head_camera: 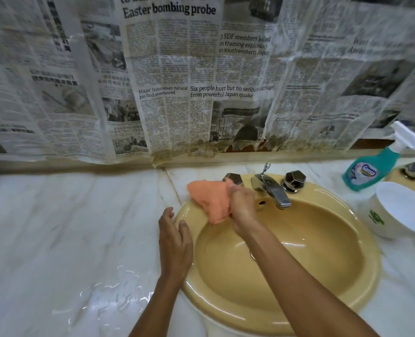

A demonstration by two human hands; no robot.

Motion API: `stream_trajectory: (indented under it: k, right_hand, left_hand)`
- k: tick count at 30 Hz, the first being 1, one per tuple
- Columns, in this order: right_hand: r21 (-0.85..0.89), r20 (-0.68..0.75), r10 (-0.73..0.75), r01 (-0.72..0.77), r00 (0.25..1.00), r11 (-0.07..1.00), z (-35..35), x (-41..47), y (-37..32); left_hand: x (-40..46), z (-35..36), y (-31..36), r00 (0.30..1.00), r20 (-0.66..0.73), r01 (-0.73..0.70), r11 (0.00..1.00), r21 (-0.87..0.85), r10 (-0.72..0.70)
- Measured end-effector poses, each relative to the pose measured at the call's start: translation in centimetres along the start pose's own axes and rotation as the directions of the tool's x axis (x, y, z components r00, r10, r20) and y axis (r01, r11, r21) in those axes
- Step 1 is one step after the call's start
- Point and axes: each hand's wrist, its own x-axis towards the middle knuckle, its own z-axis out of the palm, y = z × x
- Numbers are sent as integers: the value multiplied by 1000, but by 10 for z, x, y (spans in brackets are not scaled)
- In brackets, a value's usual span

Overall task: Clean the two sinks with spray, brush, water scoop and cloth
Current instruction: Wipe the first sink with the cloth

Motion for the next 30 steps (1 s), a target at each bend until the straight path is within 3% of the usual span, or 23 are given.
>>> stream_trajectory:
  k: [2,4,6,7,9,11,13,14,17,18,21,23,24,27,28,29,30]
  right_hand:
    - [-12,-37,-121,120,992,993,-22,5,-25]
    - [-146,-91,-356,341,930,929,-38,4,-47]
    - [-362,3,-551,515,834,777,-47,7,-56]
    - [-465,93,-573,545,814,698,-48,10,-56]
    - [-654,297,-498,553,815,516,-44,26,-46]
    - [-775,487,-349,581,800,250,-32,49,-26]
    - [-845,505,-262,533,823,44,-16,72,-17]
    - [-882,450,-257,471,855,22,-10,83,-16]
    - [-925,158,-298,247,941,288,7,94,-13]
    - [-931,121,-354,230,928,285,12,89,-6]
    - [-927,235,-580,359,780,107,1,63,35]
    - [-888,370,-591,460,717,2,-18,57,43]
    - [-890,354,-565,455,745,41,-22,63,40]
    - [-880,22,-423,218,906,421,1,88,17]
    - [-886,-25,-377,154,926,437,9,94,14]
    - [-922,34,-422,192,906,337,10,94,14]
    - [-943,182,-465,288,866,167,5,94,17]
  left_hand:
    - [1,0,1,1000,20,-17,1000,25,17]
    - [0,0,0,999,28,-26,999,43,25]
    - [-1,1,0,999,38,-36,997,62,34]
    - [-1,2,0,999,41,-33,997,73,30]
    - [-1,2,1,999,43,-24,996,91,20]
    - [0,3,2,999,41,-26,995,100,22]
    - [-1,3,0,999,41,-33,994,103,29]
    - [-2,3,-1,999,38,-33,995,99,29]
    - [2,2,-3,1000,22,-21,997,81,19]
    - [3,3,-3,1000,19,-17,997,81,16]
    - [4,6,-2,1000,19,-19,996,93,17]
    - [4,5,-3,1000,26,-19,994,105,16]
    - [4,5,-3,999,31,-16,993,114,12]
    - [3,6,-1,999,34,-10,991,135,6]
    - [3,6,0,999,31,-12,991,134,8]
    - [3,5,-1,999,31,-13,991,136,9]
    - [4,5,-1,1000,29,-12,990,144,8]
